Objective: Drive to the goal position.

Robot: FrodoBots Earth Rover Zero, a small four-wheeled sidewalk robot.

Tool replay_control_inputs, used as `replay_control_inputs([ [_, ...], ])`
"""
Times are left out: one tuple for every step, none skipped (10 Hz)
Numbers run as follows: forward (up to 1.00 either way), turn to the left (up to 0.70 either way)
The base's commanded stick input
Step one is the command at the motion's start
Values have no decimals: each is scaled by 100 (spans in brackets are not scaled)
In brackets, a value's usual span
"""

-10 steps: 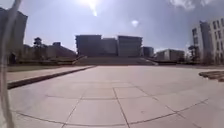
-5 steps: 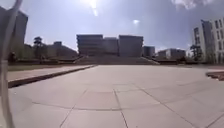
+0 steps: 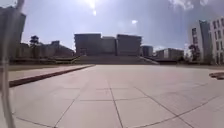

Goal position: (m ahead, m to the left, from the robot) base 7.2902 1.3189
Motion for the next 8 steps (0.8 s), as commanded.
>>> replay_control_inputs([
  [85,-7],
  [85,0],
  [85,0],
  [85,0],
  [85,0],
  [85,0],
  [85,0],
  [85,0],
])
